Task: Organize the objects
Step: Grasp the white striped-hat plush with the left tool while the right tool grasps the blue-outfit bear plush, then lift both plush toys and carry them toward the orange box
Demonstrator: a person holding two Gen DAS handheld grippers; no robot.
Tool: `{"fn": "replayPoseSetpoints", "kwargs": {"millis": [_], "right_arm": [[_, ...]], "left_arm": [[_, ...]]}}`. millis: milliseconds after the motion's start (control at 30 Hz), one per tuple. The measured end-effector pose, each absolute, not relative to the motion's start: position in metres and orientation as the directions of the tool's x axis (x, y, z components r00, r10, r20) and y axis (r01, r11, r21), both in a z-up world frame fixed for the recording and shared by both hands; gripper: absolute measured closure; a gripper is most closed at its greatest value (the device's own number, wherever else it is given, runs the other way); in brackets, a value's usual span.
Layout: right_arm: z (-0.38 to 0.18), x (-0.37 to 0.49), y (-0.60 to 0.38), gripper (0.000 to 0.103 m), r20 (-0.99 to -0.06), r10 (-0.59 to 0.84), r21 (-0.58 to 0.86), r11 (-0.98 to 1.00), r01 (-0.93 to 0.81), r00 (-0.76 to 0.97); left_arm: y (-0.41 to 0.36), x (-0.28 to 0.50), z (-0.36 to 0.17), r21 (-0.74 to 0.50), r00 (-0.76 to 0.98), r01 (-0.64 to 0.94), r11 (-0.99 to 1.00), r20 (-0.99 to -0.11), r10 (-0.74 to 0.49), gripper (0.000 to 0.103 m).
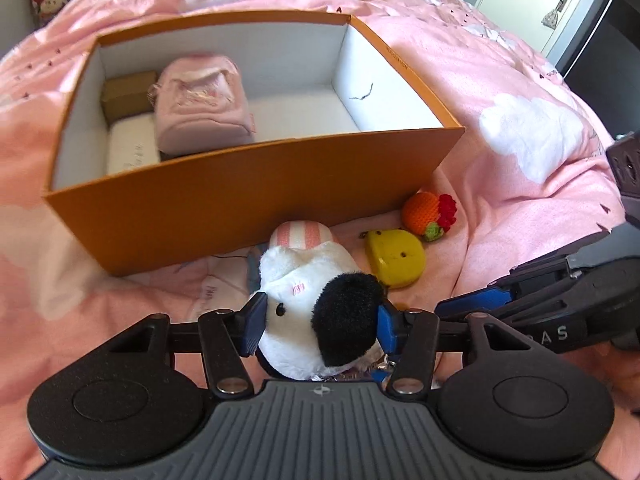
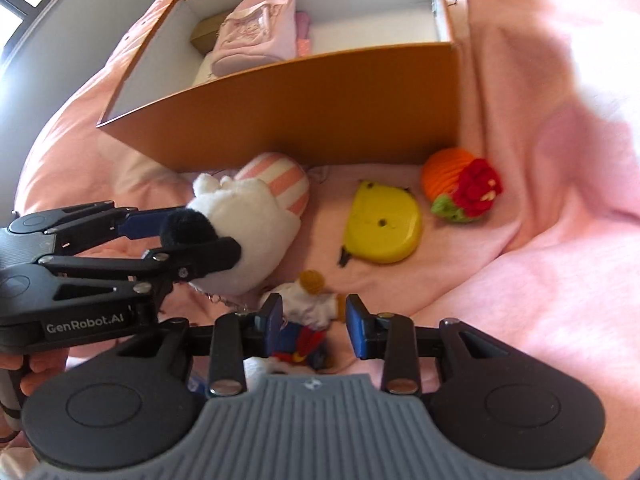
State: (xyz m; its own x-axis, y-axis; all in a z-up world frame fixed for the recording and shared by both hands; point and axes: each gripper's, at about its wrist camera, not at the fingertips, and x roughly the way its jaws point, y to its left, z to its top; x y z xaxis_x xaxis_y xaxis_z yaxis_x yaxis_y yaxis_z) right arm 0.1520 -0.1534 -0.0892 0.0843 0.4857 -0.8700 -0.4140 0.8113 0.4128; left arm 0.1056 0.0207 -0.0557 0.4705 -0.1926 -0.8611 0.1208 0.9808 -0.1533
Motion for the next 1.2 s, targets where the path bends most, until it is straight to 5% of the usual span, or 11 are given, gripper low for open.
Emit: {"fn": "replayPoseSetpoints", "kwargs": {"millis": [100,267,633,733,900,1200], "right_arm": [[-0.094,0.149,-0.148,0.054,-0.866,0.498,0.442,0.798,-0.41,0.035],[-0.111,0.149,-0.143,0.053,-0.873,0.487,0.462,0.808,-0.365,-0.026],[-0.147,0.159,-0.145,0.049,-0.821,0.554,0.571,0.795,-0.206,-0.137],[-0.144,0.157,-0.144,0.062,-0.804,0.579,0.595,0.773,-0.221,-0.135],[-0.119,0.151,-0.141,0.069,-0.822,0.565,0.553,0.767,-0.325,-0.064],[-0.076,0.156,-0.117,0.069,-0.853,0.491,0.348,0.786,-0.511,0.174]], "left_arm": [[0.028,0.093,-0.047,-0.105,0.452,0.132,0.986,-0.878,-0.154,0.041],[0.031,0.074,-0.051,0.096,0.425,0.16,0.982,-0.905,0.019,0.041],[0.049,0.074,-0.055,-0.056,0.416,0.128,0.99,-0.903,-0.105,0.027],[0.061,0.074,-0.05,-0.145,0.419,0.1,0.984,-0.891,-0.174,0.025],[0.083,0.075,-0.036,-0.282,0.445,0.025,0.959,-0.856,-0.263,0.023],[0.087,0.097,-0.058,-0.32,0.38,-0.158,0.934,-0.893,-0.241,0.023]]}}
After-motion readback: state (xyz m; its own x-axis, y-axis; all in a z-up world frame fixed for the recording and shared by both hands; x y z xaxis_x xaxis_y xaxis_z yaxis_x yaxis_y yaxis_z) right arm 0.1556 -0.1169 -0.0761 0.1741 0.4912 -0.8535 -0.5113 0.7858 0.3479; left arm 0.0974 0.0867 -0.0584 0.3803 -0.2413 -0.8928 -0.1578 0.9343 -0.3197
